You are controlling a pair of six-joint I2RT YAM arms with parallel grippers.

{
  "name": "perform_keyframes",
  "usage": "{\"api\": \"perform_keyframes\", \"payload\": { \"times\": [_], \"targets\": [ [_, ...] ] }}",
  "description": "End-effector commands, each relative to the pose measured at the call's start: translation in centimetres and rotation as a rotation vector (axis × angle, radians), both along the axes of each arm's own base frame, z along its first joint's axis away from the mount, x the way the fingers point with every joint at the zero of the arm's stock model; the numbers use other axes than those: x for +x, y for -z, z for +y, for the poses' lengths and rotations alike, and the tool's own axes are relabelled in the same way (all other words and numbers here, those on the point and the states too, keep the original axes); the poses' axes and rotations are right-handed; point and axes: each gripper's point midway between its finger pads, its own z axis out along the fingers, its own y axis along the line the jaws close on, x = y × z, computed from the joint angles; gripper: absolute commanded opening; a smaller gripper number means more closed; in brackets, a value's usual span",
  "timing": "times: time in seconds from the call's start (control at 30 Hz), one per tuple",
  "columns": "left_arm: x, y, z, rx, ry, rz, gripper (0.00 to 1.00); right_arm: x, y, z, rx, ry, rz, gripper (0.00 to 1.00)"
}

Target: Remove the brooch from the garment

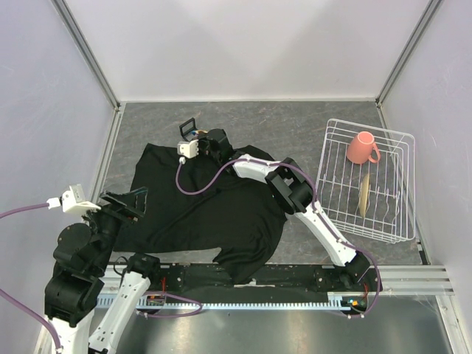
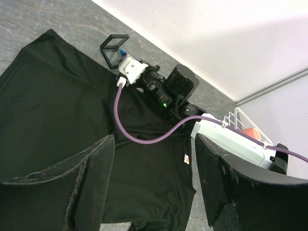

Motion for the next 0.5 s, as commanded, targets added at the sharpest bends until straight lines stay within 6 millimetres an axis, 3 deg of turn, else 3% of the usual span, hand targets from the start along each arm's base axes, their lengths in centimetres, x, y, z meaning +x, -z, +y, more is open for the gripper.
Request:
{"api": "perform_keyframes", "payload": {
  "times": [0.0,0.47],
  "targets": [
    [0.12,-0.25,0.47,0.005,-0.025,-0.024,0.74,0.27,-1.85,1.41,0.044,-0.034,-0.048,0.04],
    [0.13,-0.01,0.45,0.007,-0.023,-0.022,0.74,0.69,-1.97,2.14,0.098,-0.032,-0.053,0.1]
  ]
}}
